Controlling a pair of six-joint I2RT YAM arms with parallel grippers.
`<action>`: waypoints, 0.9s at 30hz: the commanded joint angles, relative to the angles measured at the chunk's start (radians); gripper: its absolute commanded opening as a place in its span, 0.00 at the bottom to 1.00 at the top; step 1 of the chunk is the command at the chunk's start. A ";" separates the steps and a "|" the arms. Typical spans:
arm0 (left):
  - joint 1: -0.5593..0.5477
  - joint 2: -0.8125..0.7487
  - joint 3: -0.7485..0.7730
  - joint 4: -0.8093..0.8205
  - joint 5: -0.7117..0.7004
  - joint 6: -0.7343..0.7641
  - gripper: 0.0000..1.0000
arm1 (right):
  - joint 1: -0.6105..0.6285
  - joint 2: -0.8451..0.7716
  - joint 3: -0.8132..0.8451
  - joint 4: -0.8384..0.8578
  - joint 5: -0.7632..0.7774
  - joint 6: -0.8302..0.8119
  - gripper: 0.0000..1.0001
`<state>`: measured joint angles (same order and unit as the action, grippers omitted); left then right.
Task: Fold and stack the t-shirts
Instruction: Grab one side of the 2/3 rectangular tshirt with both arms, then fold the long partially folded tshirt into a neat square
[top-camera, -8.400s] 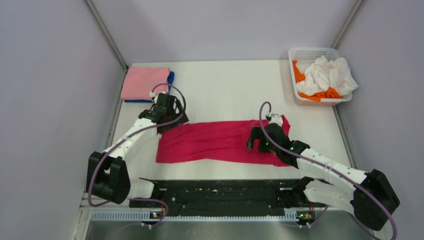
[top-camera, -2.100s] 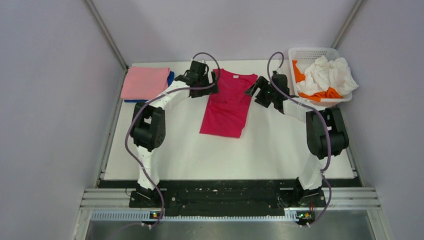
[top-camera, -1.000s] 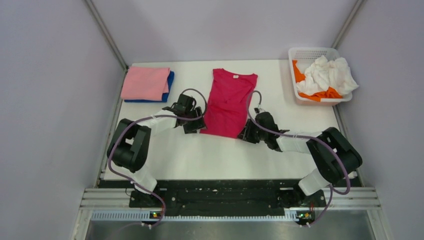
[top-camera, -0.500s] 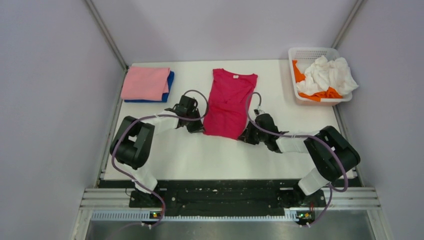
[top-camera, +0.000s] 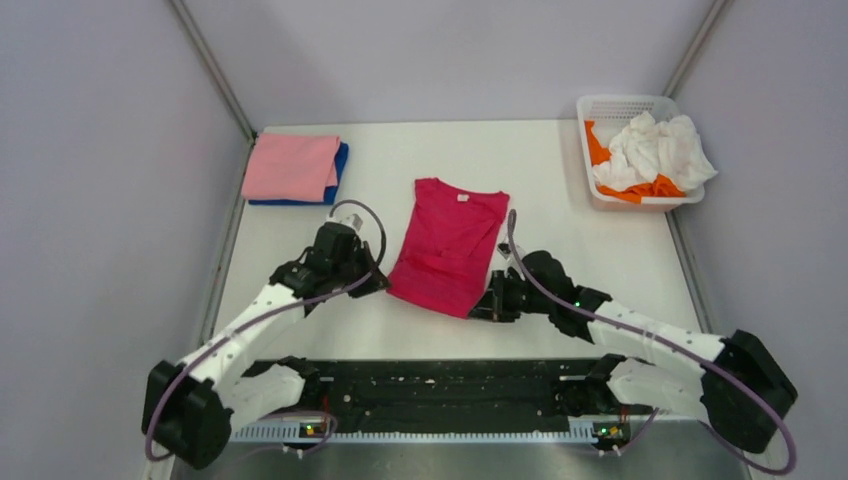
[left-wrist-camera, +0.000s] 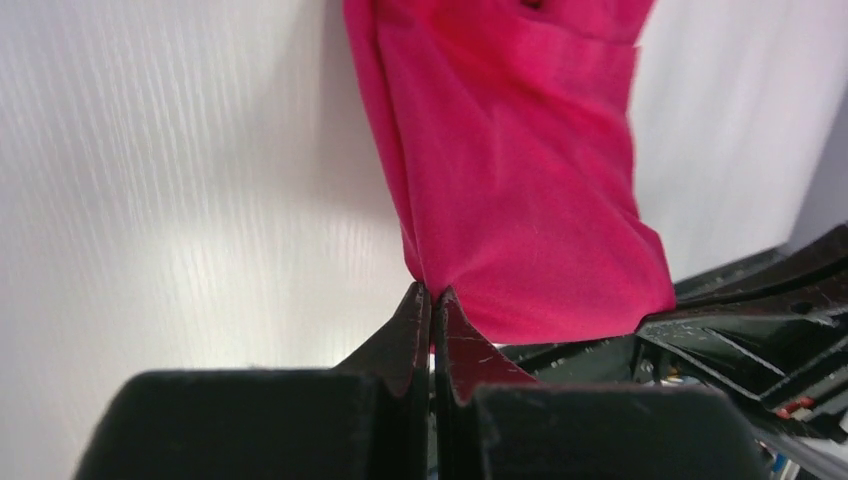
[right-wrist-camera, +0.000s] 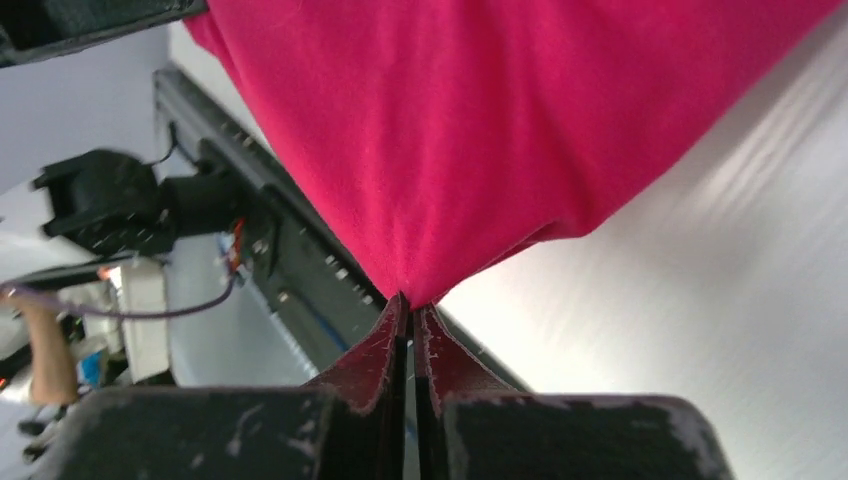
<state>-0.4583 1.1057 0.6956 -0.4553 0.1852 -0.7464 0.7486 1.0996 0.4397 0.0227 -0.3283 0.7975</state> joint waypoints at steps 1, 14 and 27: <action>-0.014 -0.210 0.010 -0.169 -0.003 -0.014 0.00 | 0.029 -0.137 0.059 -0.152 -0.121 0.027 0.00; -0.012 -0.190 0.168 0.008 -0.159 0.007 0.00 | -0.221 -0.114 0.185 -0.073 -0.338 0.003 0.00; 0.013 0.300 0.481 0.086 -0.343 0.033 0.00 | -0.439 0.131 0.291 0.040 -0.219 -0.092 0.00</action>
<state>-0.4683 1.3067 1.0805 -0.4297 -0.0296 -0.7223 0.3698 1.1885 0.6781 0.0109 -0.5972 0.7616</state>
